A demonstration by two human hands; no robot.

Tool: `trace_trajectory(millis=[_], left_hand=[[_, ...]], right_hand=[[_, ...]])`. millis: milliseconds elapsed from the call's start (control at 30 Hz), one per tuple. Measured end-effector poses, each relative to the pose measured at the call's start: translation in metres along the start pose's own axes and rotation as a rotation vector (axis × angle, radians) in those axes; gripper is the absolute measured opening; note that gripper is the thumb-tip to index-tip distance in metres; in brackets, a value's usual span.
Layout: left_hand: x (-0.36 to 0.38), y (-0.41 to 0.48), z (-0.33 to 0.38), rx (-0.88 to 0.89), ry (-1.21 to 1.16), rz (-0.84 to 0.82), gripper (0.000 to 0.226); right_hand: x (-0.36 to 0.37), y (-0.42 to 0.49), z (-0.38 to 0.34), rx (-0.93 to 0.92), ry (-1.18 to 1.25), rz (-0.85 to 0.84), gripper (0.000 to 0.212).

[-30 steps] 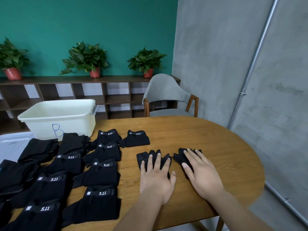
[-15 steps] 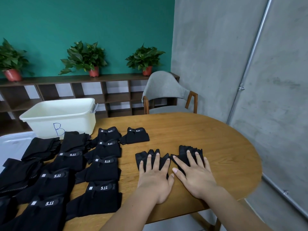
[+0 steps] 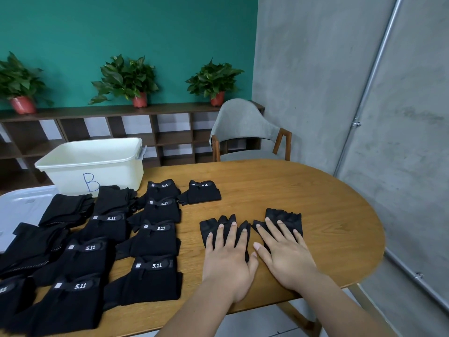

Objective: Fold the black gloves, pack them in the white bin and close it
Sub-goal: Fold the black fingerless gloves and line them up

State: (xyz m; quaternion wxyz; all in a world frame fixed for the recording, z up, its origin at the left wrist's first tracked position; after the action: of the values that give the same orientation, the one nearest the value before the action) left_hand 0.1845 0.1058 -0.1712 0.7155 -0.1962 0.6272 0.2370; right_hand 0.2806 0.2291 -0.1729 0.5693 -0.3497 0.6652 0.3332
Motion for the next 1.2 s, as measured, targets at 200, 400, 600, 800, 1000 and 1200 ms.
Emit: trace_trajectory(millis=[200, 400, 600, 800, 1000, 1200], left_hand=[[-0.007, -0.007, 0.000, 0.016, -0.047, 0.099, 0.071], [-0.016, -0.017, 0.004, 0.086, -0.117, 0.301, 0.063], [-0.016, -0.020, 0.002, 0.075, -0.138, 0.325, 0.061], [-0.034, -0.029, -0.008, -0.041, -0.122, 0.499, 0.040], [-0.030, -0.028, -0.008, -0.022, -0.119, 0.474, 0.039], [-0.030, -0.030, -0.004, 0.077, -0.212, 0.474, 0.036]], right_hand=[[-0.008, -0.011, -0.004, 0.003, 0.017, 0.142, 0.061], [-0.010, -0.020, -0.007, -0.046, 0.068, 0.287, 0.067], [-0.018, -0.023, -0.011, -0.147, 0.108, 0.415, 0.048], [-0.028, -0.030, -0.019, -0.261, 0.103, 0.509, 0.025], [-0.027, -0.030, -0.024, -0.322, 0.105, 0.469, 0.030], [-0.027, -0.031, -0.018, -0.294, 0.221, 0.439, 0.027]])
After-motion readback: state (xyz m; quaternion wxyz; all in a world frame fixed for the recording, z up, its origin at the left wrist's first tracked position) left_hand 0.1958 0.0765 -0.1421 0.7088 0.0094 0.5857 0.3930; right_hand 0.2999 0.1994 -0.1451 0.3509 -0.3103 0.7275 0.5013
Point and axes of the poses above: each hand's wrist, its own y-axis towards the middle knuckle, its own x-axis out of the palm, z = x × y, the point moved 7 cm from there along y, towards the middle knuckle, and after that the axes turned 3 degrees about -x, right-handed, at the moved point
